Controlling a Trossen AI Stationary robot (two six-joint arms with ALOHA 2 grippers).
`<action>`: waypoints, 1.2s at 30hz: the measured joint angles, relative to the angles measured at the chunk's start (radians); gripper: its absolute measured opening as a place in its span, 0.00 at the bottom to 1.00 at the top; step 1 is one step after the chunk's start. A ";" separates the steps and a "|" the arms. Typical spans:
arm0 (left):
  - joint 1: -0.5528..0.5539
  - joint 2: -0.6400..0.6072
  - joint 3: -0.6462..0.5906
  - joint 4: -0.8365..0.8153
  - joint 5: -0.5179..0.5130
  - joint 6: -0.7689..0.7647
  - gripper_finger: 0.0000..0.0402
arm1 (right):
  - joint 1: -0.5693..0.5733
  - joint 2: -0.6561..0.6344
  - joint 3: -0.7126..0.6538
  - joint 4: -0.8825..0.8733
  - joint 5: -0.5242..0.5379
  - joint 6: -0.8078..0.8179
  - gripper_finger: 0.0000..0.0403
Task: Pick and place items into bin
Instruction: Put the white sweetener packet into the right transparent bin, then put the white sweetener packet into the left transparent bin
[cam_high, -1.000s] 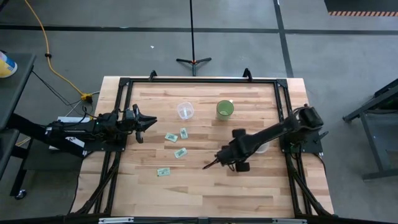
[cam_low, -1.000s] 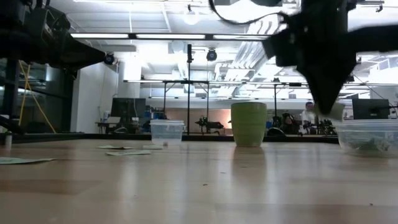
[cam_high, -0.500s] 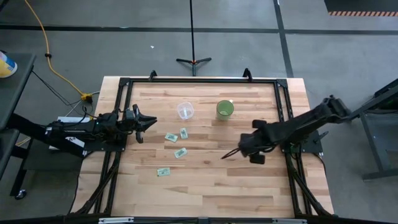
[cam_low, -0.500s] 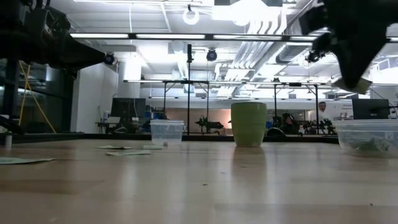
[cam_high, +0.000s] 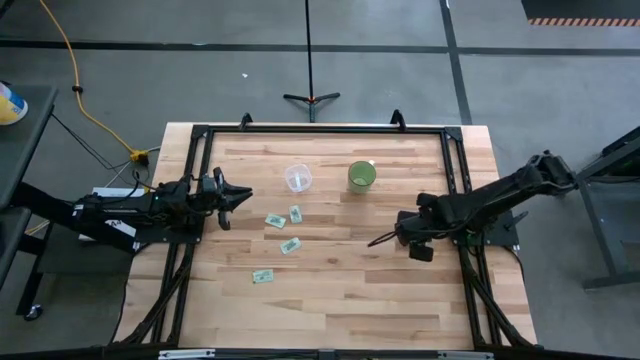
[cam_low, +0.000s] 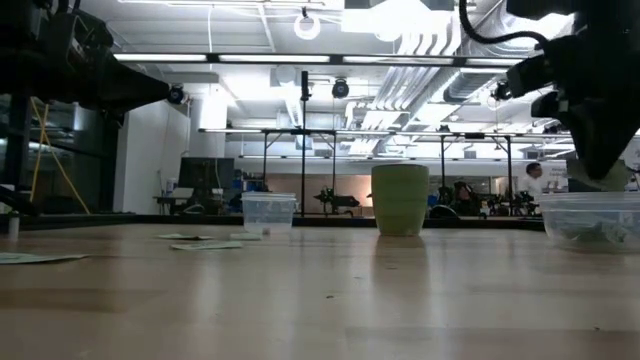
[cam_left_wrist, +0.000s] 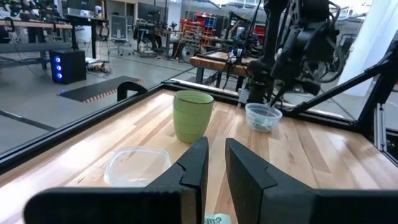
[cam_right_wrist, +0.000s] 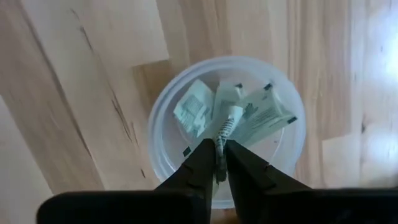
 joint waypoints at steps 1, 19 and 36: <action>0.000 0.000 0.000 0.002 0.000 0.000 0.23 | -0.006 0.000 -0.003 0.003 0.002 0.010 0.11; 0.000 0.000 0.000 0.000 0.000 0.000 0.23 | -0.065 -0.127 -0.164 0.925 0.153 -0.430 0.39; 0.000 0.000 0.000 0.001 0.000 0.027 0.23 | -0.268 -0.417 -0.653 1.711 -0.129 -0.545 0.35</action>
